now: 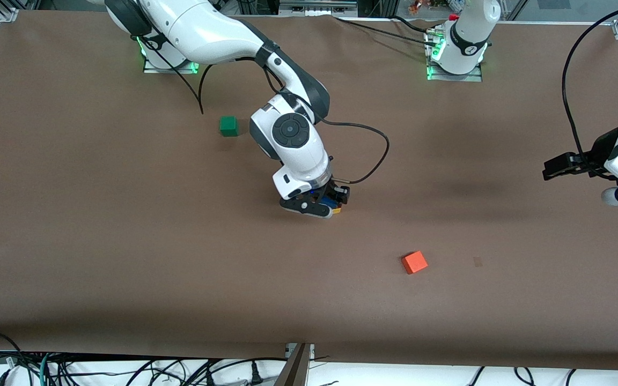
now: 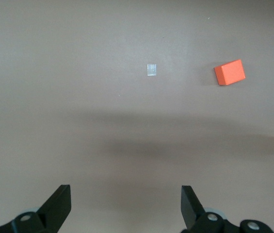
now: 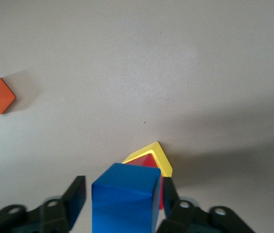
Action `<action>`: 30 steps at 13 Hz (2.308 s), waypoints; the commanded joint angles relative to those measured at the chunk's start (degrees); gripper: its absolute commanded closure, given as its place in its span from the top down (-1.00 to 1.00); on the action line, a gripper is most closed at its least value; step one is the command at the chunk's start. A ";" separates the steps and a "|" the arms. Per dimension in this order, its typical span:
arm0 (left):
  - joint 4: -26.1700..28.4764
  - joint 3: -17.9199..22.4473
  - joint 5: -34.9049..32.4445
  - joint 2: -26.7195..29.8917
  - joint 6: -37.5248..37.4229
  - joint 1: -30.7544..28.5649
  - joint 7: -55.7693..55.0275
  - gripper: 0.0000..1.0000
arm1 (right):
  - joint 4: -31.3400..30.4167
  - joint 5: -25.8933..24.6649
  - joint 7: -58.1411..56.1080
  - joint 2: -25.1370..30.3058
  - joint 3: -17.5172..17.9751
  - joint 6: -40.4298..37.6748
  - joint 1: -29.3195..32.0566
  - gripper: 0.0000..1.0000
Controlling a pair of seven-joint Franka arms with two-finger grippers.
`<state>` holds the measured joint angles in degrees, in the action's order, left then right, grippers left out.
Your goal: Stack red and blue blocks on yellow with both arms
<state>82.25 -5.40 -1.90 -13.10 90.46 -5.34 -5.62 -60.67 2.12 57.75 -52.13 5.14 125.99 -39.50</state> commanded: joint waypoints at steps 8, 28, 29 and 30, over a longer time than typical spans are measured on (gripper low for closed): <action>-0.43 -0.22 0.67 0.54 -0.02 -0.81 1.14 1.00 | 0.29 1.91 -5.95 11.32 0.04 -14.17 9.77 0.99; -1.04 -0.22 0.85 0.01 -0.02 -0.38 0.35 1.00 | -36.28 4.82 -47.82 49.40 -13.05 -27.29 22.36 0.99; -1.04 -0.22 0.85 0.01 -0.02 -0.55 0.70 1.00 | -36.10 4.82 -49.47 49.31 -13.05 -27.29 22.36 0.99; -1.04 -0.22 0.85 0.01 0.07 -0.64 0.62 1.00 | -36.10 4.82 -50.79 49.31 -13.14 -27.29 22.36 0.99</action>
<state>81.98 -5.54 -1.90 -13.11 90.58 -5.72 -5.61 -95.68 7.77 9.44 -3.81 -7.58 97.97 -16.64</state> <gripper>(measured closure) 0.000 0.000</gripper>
